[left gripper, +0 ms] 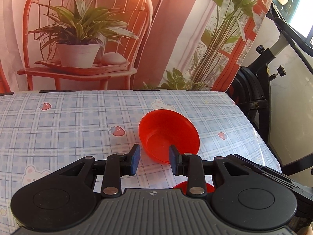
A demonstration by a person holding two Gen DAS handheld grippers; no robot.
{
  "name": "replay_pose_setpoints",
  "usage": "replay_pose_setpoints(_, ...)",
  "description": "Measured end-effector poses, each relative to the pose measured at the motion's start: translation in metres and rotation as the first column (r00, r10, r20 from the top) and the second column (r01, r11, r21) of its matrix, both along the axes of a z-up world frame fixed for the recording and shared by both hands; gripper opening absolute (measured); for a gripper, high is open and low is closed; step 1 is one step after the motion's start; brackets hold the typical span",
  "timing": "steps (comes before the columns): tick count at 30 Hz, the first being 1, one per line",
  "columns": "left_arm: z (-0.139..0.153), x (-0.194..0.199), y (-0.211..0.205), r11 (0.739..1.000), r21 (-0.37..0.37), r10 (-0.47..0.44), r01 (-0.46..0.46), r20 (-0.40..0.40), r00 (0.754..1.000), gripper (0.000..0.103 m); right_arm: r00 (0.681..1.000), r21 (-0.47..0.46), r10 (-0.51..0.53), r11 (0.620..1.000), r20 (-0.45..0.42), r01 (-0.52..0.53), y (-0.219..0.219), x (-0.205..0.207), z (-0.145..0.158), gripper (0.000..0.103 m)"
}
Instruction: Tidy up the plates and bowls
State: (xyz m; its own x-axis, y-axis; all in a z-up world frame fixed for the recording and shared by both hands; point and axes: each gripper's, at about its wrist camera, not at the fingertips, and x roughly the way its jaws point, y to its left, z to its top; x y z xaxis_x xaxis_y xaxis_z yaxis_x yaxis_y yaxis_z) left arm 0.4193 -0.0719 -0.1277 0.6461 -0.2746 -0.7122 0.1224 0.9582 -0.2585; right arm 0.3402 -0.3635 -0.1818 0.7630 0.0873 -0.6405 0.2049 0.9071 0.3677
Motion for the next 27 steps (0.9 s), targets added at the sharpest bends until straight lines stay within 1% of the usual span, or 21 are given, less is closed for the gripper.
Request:
replay_pose_setpoints(4, -0.010, 0.016, -0.001, 1.000, 0.008, 0.004, -0.004, -0.014, 1.000, 0.034, 1.000, 0.007, -0.002, 1.000, -0.020, 0.002, -0.004, 0.016, -0.009, 0.019)
replay_pose_setpoints(7, -0.017, 0.028, -0.001, 1.000, 0.009, 0.007, -0.007, -0.024, 1.000, 0.034, 0.999, 0.033, -0.004, 0.999, -0.044, 0.005, -0.011, 0.030, -0.018, 0.019)
replay_pose_setpoints(9, -0.024, 0.037, -0.001, 1.000, 0.011, 0.009, -0.009, -0.036, 0.999, 0.034, 0.998, 0.057, 0.018, 0.998, -0.062, -0.014, -0.014, 0.039, -0.024, 0.022)
replay_pose_setpoints(13, -0.031, 0.049, -0.004, 0.999, 0.037, -0.005, 0.007, -0.064, 0.998, 0.033, 0.995, 0.034, 0.040, 0.999, -0.092, -0.037, -0.015, 0.051, -0.031, 0.023)
replay_pose_setpoints(16, -0.037, 0.057, -0.006, 0.999, 0.041, 0.001, 0.002, -0.086, 0.996, 0.033, 0.990, 0.054, 0.012, 0.999, -0.138, -0.005, -0.021, 0.061, -0.039, 0.023)
replay_pose_setpoints(19, -0.043, 0.064, -0.005, 0.998, 0.062, 0.023, -0.017, -0.105, 0.994, 0.033, 0.978, 0.073, -0.023, 0.997, -0.205, 0.039, -0.026, 0.072, -0.049, 0.023)
replay_pose_setpoints(21, -0.047, 0.066, -0.003, 0.997, 0.067, 0.031, -0.024, -0.117, 0.993, 0.033, 0.976, 0.086, -0.026, 0.995, -0.214, 0.045, -0.027, 0.075, -0.051, 0.024)
replay_pose_setpoints(24, -0.051, 0.068, 0.000, 0.998, 0.058, 0.029, -0.022, -0.131, 0.991, 0.033, 0.975, 0.078, -0.018, 0.996, -0.221, 0.036, -0.024, 0.080, -0.052, 0.024)
replay_pose_setpoints(27, -0.052, 0.067, -0.001, 0.997, 0.076, 0.029, -0.020, -0.126, 0.992, 0.033, 0.973, 0.075, -0.017, 0.997, -0.231, 0.036, -0.023, 0.084, -0.053, 0.024)
